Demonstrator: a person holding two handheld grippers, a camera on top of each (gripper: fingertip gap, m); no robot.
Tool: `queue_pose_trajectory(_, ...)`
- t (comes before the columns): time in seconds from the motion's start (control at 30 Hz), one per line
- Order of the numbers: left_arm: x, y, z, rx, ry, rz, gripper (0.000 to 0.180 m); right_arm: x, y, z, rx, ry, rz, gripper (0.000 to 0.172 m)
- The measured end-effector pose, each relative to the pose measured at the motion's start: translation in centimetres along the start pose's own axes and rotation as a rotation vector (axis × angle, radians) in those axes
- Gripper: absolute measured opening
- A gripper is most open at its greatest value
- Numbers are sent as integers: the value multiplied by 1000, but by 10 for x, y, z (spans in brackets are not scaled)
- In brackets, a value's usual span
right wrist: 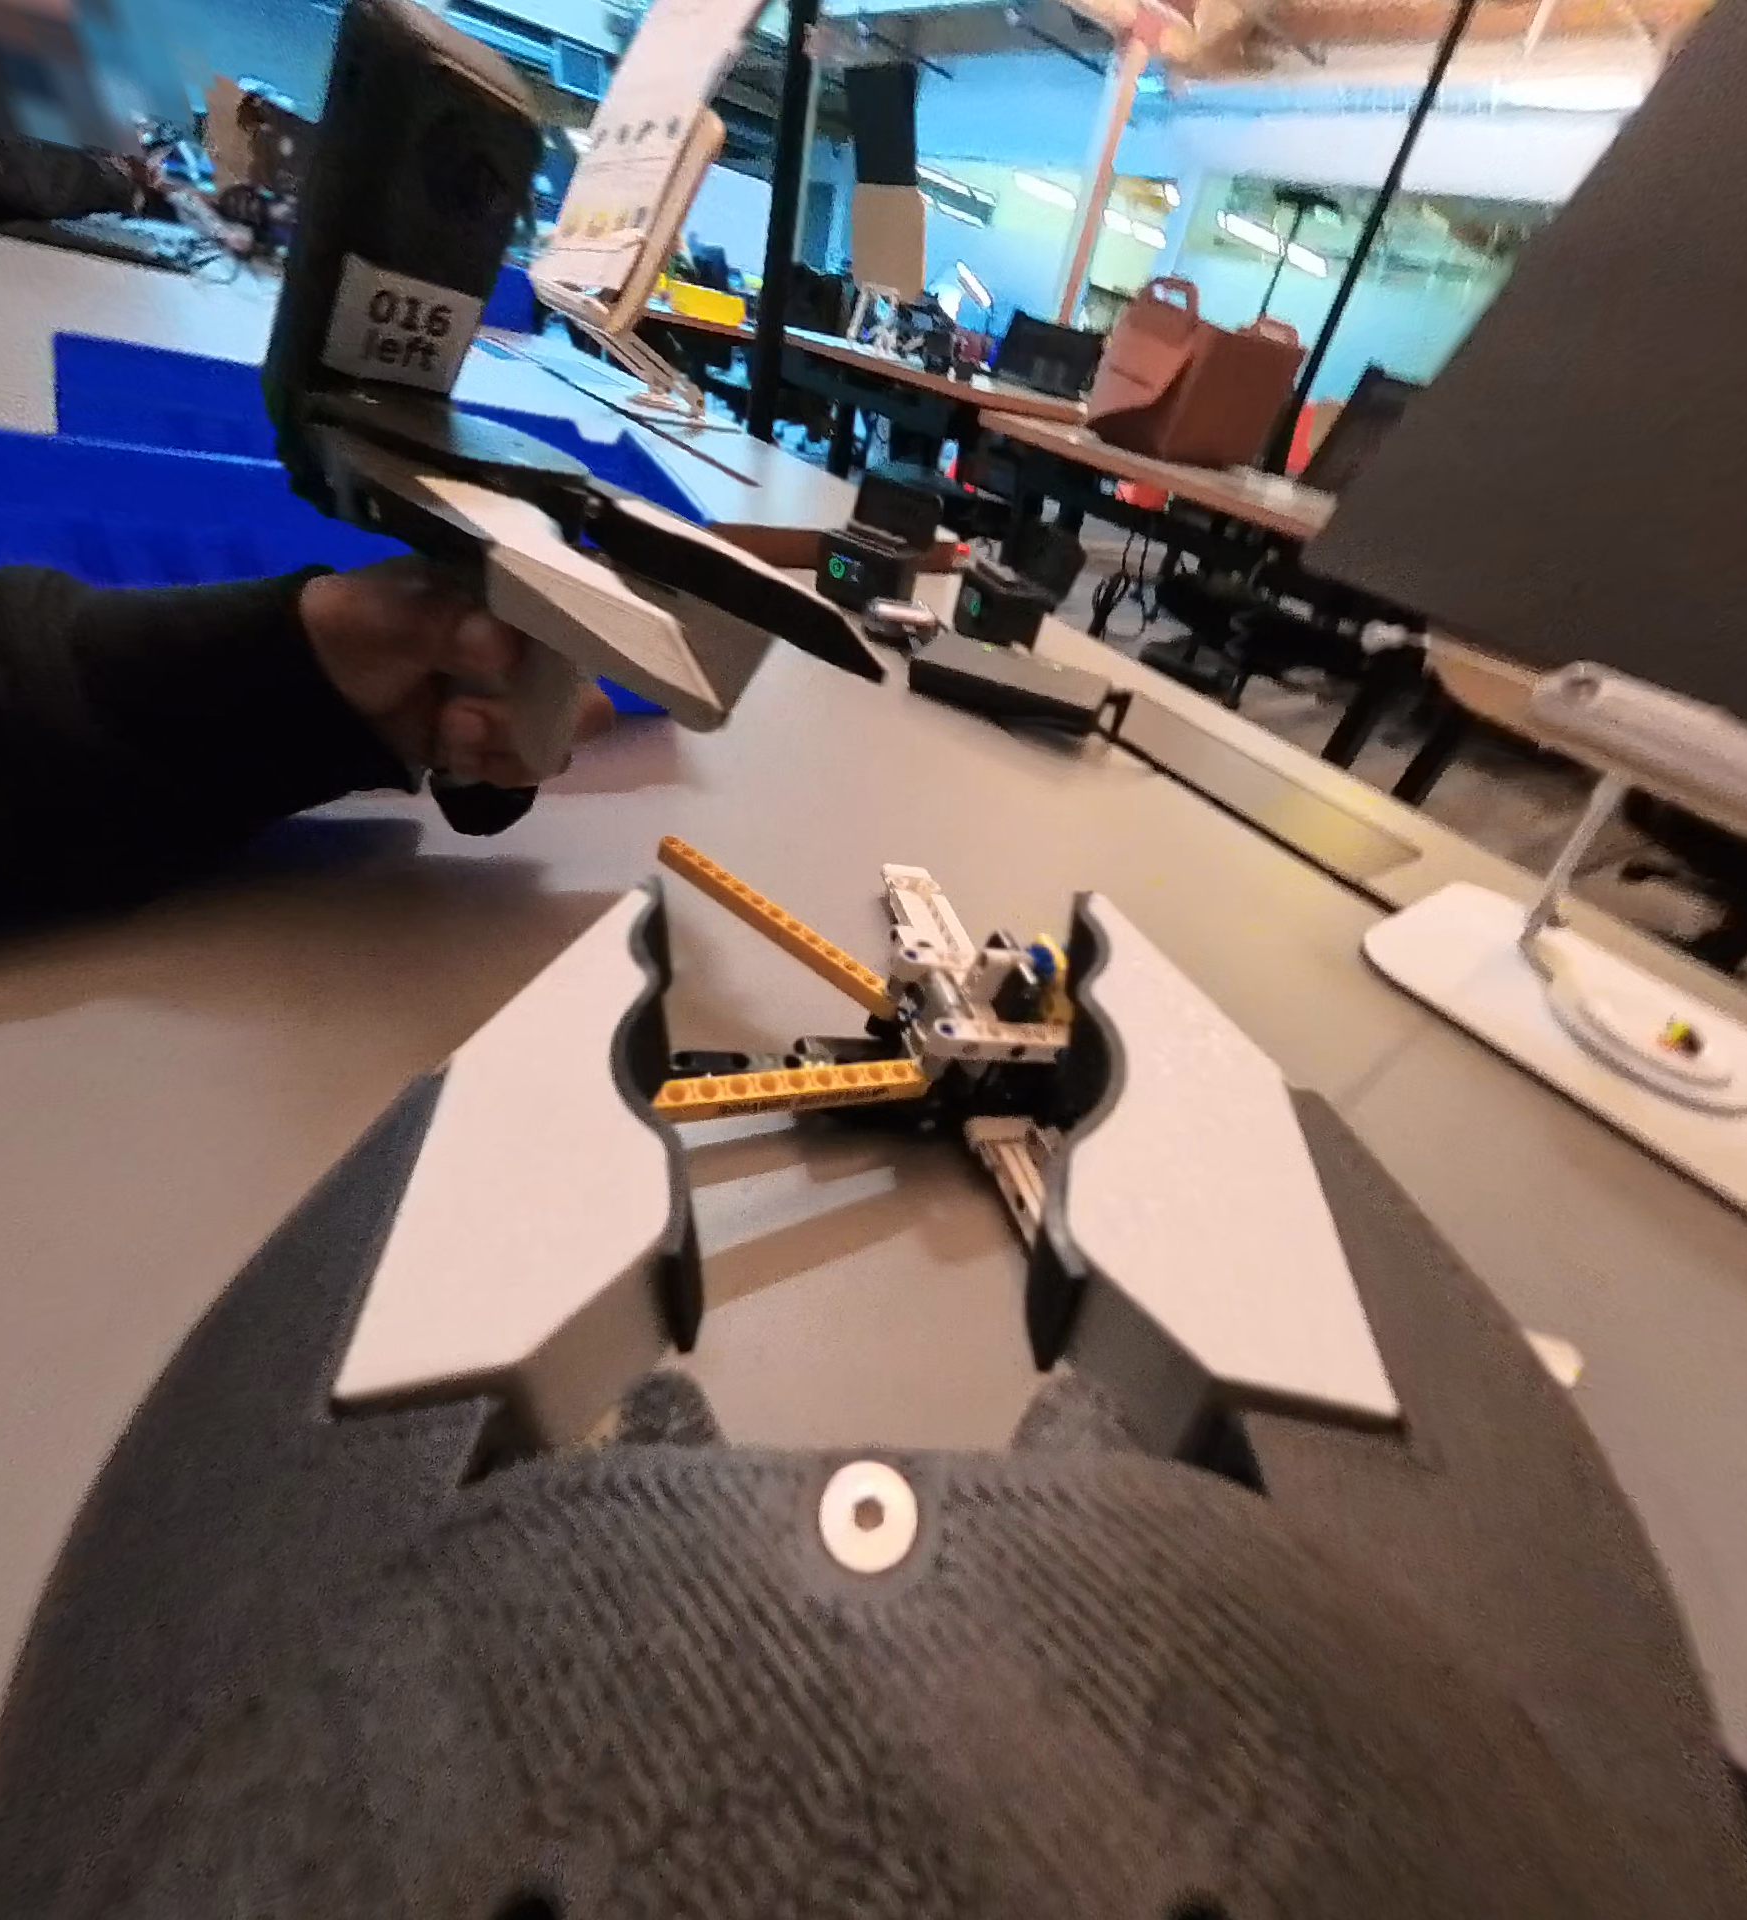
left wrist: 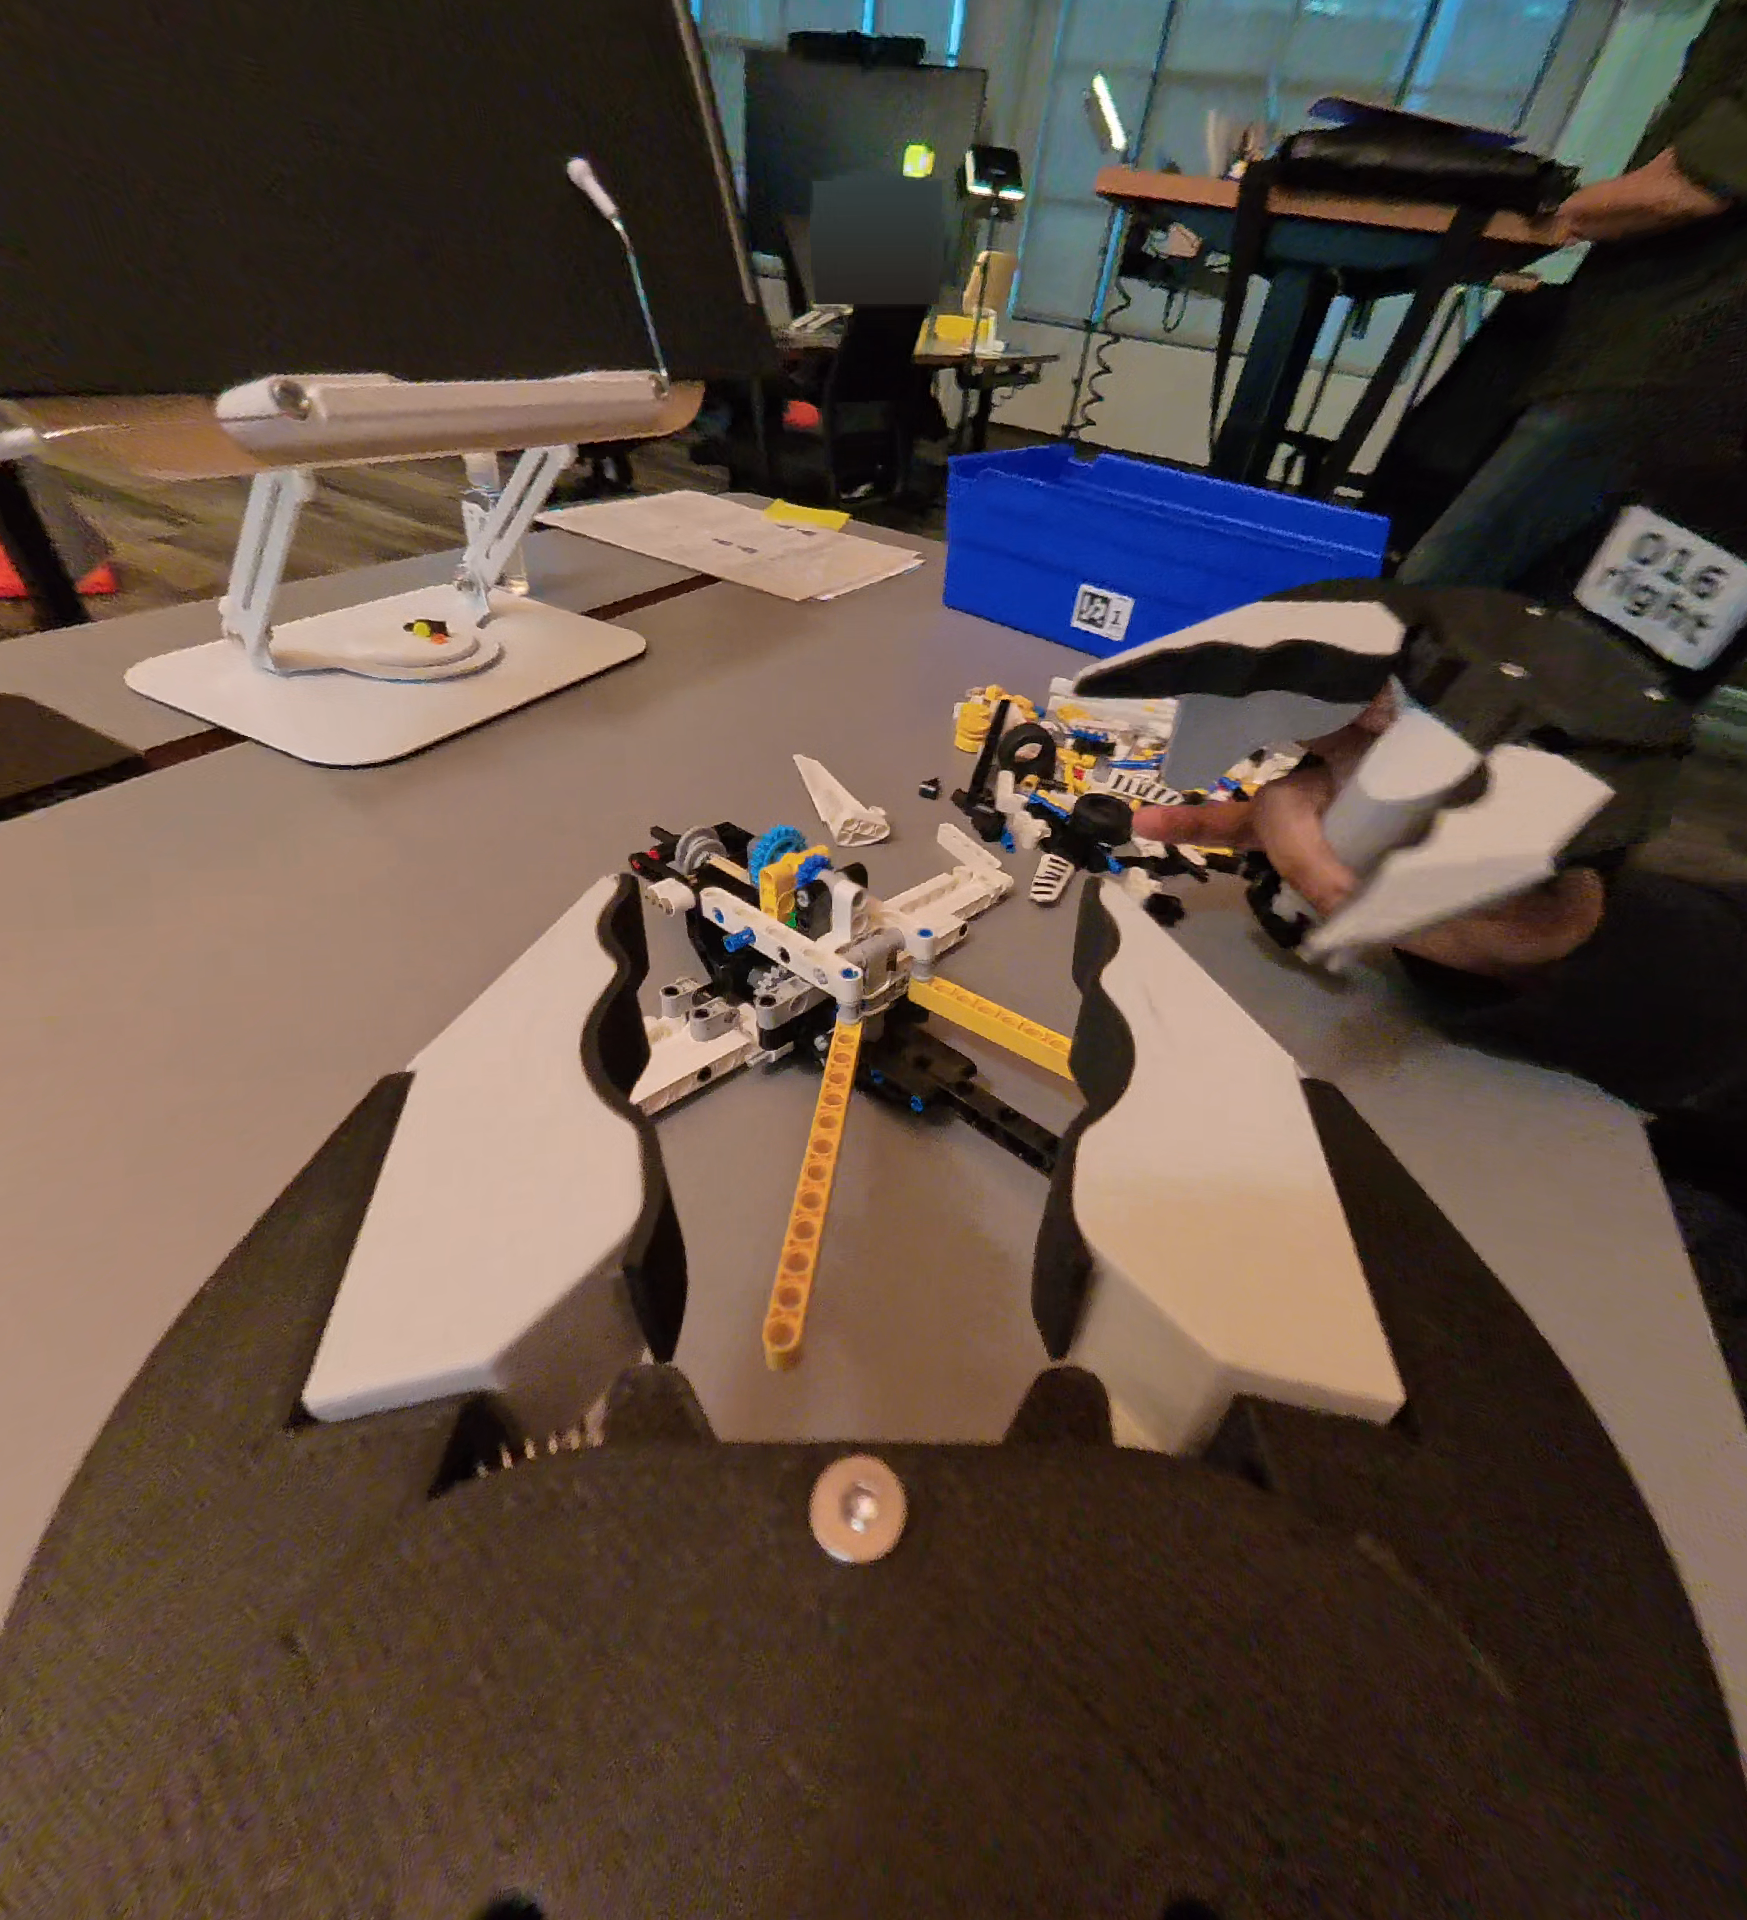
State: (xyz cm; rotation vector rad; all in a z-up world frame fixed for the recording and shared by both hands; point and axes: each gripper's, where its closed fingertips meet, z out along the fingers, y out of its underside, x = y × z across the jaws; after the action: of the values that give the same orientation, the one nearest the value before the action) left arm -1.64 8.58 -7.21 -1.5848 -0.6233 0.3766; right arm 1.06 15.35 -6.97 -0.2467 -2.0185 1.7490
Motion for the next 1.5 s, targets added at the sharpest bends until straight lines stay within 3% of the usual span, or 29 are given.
queue_pose_trajectory(0.07,-2,0,3,21,-20,-35,79,-11,1,-1,8,-22,-108,87)
queue_pose_trajectory(0.2,-4,0,-1,23,-20,-79,76,-24,26,-3,-85,-49,-260,94)
queue_pose_trajectory(0.33,-13,-7,-9,62,-85,-37,66,-29,50,-1,-194,-60,-346,96)
queue_pose_trajectory(0.47,-14,-12,-12,87,-59,-117,66,-34,67,9,-304,-39,-506,91)
queue_pose_trajectory(0.57,-12,-17,-13,126,-12,-192,64,-39,67,16,-315,18,-693,74)
queue_pose_trajectory(0.7,-17,-14,-13,102,-39,-205,63,-44,56,24,-249,111,-987,20)
queue_pose_trajectory(0.77,-21,-16,-16,113,-66,-195,60,-43,53,27,-244,141,-1038,8)
queue_pose_trajectory(0.93,-39,-45,-44,293,-223,-110,60,-27,6,30,-145,150,-769,6)
queue_pose_trajectory(1.0,-46,-55,-59,361,-295,-79,69,-11,-20,35,-123,145,-665,7)
queue_pose_trajectory(1.17,-57,-65,-86,440,-400,-13,63,11,-76,47,-106,47,-442,10)
queue_pose_trajectory(1.37,-60,-67,-91,490,-324,-147,58,7,-95,49,-100,-77,-63,10)
queue_pose_trajectory(1.5,-59,-68,-93,505,-296,-174,55,27,-87,38,-32,-4,78,10)
